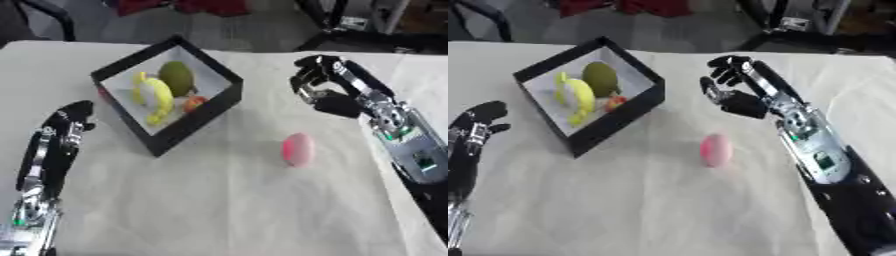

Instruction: Pick up objects on the table and place them in the box.

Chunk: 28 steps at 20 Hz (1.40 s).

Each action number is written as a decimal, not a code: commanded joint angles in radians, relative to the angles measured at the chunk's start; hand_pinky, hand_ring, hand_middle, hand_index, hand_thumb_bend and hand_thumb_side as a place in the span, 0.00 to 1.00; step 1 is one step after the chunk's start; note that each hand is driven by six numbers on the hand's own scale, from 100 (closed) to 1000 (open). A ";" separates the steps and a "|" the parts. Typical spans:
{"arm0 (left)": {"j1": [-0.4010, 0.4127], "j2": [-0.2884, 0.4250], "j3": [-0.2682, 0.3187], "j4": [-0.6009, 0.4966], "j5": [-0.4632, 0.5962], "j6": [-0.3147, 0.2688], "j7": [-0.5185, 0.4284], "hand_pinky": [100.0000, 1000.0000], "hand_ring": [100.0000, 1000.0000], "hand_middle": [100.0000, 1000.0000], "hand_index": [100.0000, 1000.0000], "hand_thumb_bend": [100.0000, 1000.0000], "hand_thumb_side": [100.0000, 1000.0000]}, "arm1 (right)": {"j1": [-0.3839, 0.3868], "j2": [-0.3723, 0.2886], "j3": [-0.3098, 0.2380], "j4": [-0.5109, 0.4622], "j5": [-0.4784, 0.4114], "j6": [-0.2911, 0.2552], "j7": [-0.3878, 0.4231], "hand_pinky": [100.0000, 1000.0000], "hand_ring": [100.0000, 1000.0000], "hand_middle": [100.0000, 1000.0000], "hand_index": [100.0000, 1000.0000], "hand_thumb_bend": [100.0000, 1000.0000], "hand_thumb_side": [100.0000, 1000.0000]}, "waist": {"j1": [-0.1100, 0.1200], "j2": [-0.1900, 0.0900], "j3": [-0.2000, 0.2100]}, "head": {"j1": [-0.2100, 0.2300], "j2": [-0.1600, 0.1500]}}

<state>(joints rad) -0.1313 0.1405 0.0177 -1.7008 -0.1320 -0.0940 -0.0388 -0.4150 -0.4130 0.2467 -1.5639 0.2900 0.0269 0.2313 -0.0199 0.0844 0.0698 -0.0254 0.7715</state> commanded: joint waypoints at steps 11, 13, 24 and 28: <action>-0.005 0.010 0.000 -0.009 -0.003 -0.003 -0.004 0.76 0.82 0.74 0.78 0.07 0.73 | 0.135 -0.008 0.007 -0.008 0.064 -0.061 0.090 0.74 0.71 0.67 0.81 0.09 0.58 | 0.001 -0.029 0.003 | 0.000 -0.002; -0.005 0.010 0.000 -0.009 -0.003 -0.003 -0.004 0.76 0.82 0.74 0.78 0.07 0.74 | 0.139 -0.009 0.012 -0.003 0.088 -0.071 0.094 0.74 0.71 0.68 0.81 0.09 0.58 | 0.000 -0.030 0.003 | 0.001 -0.002; -0.006 0.009 -0.002 -0.009 -0.002 -0.003 -0.007 0.76 0.82 0.74 0.78 0.07 0.74 | 0.139 -0.014 0.016 0.016 0.247 -0.093 0.127 0.77 0.73 0.71 0.83 0.02 0.43 | -0.001 -0.028 0.006 | -0.004 -0.002; -0.007 0.010 -0.003 -0.009 -0.002 -0.003 -0.007 0.76 0.82 0.74 0.78 0.07 0.74 | 0.130 -0.017 0.009 0.016 0.323 -0.085 0.116 0.78 0.74 0.72 0.83 0.00 0.32 | -0.003 -0.027 0.008 | -0.004 -0.002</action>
<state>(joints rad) -0.1293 0.1399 0.0168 -1.6954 -0.1320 -0.0960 -0.0429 -0.2736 -0.4095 0.2643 -1.5442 0.5880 -0.0617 0.3511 -0.0199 0.0819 0.0765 -0.0282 0.7715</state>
